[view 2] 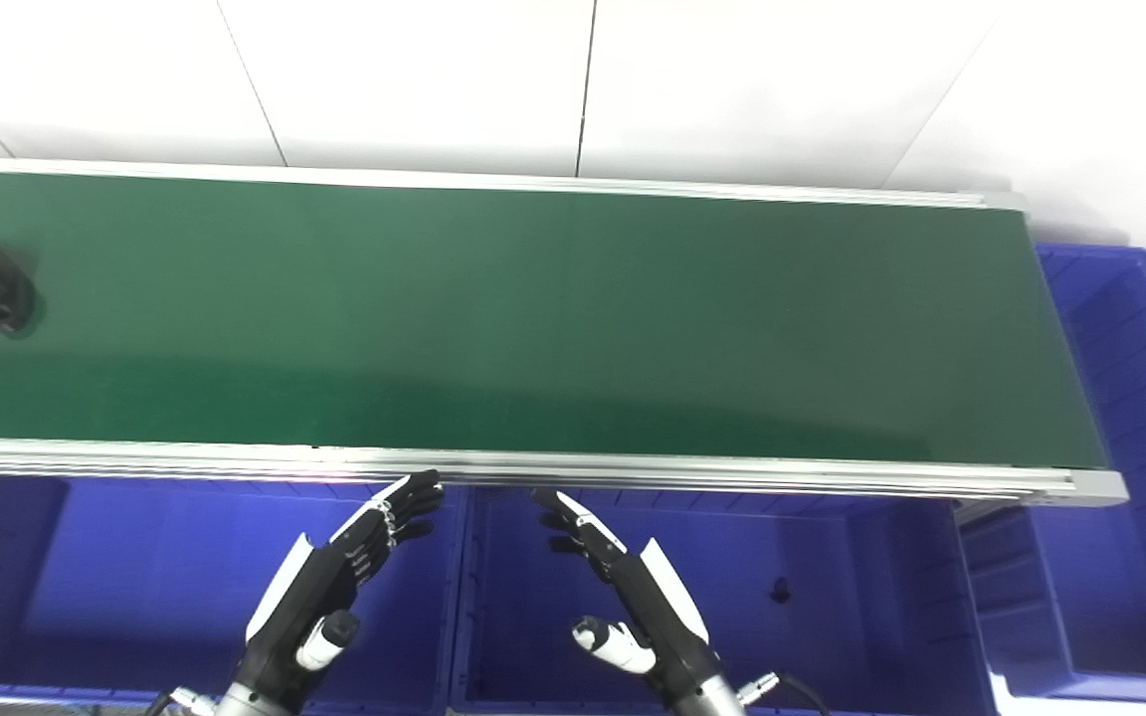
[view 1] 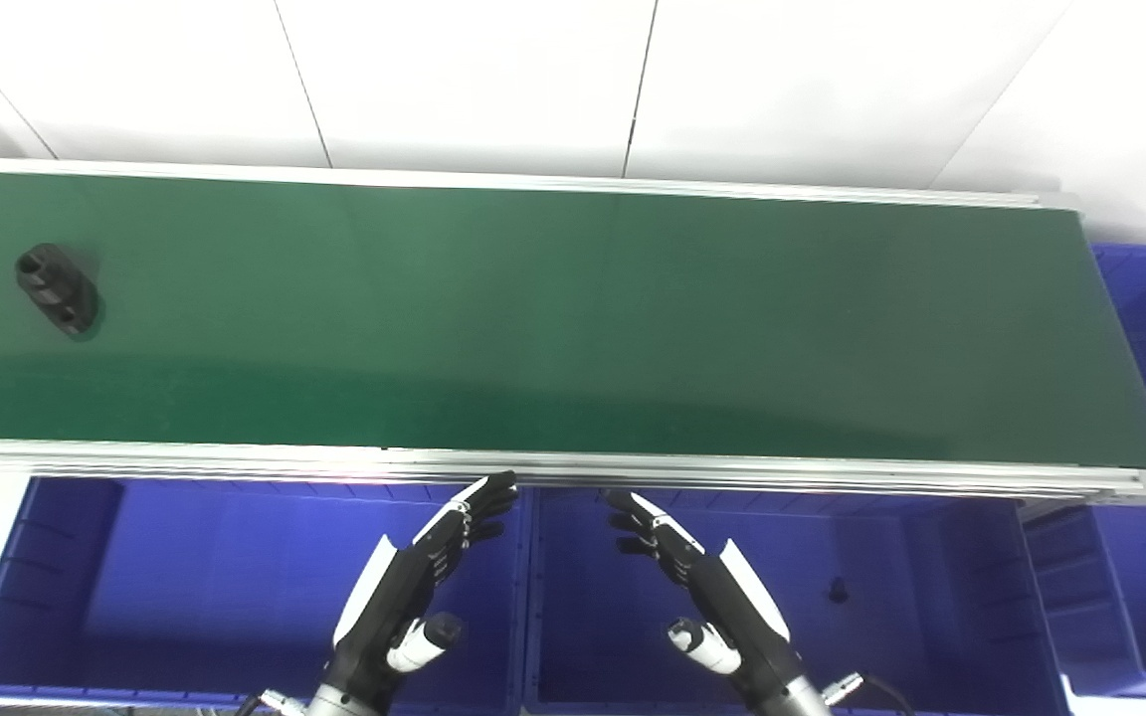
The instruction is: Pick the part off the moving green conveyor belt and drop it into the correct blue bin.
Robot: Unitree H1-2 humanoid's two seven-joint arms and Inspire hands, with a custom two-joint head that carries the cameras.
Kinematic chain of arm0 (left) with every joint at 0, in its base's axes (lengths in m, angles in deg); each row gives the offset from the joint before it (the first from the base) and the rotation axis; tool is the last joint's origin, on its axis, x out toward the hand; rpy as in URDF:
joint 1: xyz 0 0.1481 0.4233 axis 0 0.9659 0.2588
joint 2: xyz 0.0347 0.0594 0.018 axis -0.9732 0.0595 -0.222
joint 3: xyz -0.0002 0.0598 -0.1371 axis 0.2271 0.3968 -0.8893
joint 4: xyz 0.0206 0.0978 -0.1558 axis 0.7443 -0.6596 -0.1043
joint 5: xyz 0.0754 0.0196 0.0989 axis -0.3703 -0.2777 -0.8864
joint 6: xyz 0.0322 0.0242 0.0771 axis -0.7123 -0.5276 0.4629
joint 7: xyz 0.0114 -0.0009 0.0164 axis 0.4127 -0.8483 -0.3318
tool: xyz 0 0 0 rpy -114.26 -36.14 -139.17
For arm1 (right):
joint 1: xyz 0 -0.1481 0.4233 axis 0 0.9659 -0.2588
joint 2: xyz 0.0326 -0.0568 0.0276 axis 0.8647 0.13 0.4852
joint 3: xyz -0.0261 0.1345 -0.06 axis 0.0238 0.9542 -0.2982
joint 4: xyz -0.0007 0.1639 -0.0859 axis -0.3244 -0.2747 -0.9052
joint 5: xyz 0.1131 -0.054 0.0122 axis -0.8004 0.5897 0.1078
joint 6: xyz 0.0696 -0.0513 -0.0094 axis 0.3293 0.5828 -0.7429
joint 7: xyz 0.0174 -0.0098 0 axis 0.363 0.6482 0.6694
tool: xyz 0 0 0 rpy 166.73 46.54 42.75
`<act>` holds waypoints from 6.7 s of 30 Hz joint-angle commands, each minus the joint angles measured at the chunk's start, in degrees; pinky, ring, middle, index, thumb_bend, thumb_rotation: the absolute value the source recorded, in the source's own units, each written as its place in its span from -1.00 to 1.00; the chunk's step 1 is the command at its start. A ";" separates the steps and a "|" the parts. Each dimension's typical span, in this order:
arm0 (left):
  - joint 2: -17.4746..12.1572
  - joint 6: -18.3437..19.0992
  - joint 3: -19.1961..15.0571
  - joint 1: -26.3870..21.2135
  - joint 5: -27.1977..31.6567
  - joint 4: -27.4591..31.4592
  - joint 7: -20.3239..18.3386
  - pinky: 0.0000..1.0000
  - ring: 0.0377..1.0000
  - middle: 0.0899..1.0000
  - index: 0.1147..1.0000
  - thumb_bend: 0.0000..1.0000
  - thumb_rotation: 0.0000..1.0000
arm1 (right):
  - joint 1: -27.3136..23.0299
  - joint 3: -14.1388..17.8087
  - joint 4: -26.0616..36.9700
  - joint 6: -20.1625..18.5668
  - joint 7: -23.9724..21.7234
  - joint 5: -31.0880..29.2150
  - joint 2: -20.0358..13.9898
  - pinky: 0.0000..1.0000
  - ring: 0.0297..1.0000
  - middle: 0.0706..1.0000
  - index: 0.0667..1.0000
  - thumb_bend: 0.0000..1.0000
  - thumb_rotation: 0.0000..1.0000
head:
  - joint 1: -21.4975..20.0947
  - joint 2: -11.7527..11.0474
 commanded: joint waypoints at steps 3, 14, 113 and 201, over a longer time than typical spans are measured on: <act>-0.23 -1.81 -0.01 0.20 -0.05 0.51 0.21 0.70 0.78 0.76 0.74 1.00 0.95 | -0.48 -0.74 0.49 3.31 0.94 0.23 -0.40 0.66 0.81 0.85 0.82 1.00 1.00 | -0.02 0.00; -0.70 -2.44 0.14 -0.28 0.42 -0.32 0.01 0.70 0.79 0.76 0.75 1.00 0.94 | -1.14 -1.95 -0.69 3.31 2.21 0.66 -1.05 0.76 0.85 0.87 0.83 1.00 1.00 | -0.34 -0.98; -0.53 -2.78 10.46 -8.46 -4.45 -11.47 13.40 0.43 0.59 0.60 0.60 1.00 0.99 | 2.42 17.03 18.16 3.30 -25.07 -16.20 3.10 0.57 0.70 0.81 0.91 1.00 0.88 | 13.65 -11.95; 1.34 -2.73 11.55 -9.35 -3.59 -12.27 12.79 0.48 0.66 0.66 0.63 1.00 0.92 | -37.53 8.20 8.45 -18.67 -1.70 40.31 13.47 0.12 0.41 0.65 0.81 0.87 0.69 | 14.06 -11.13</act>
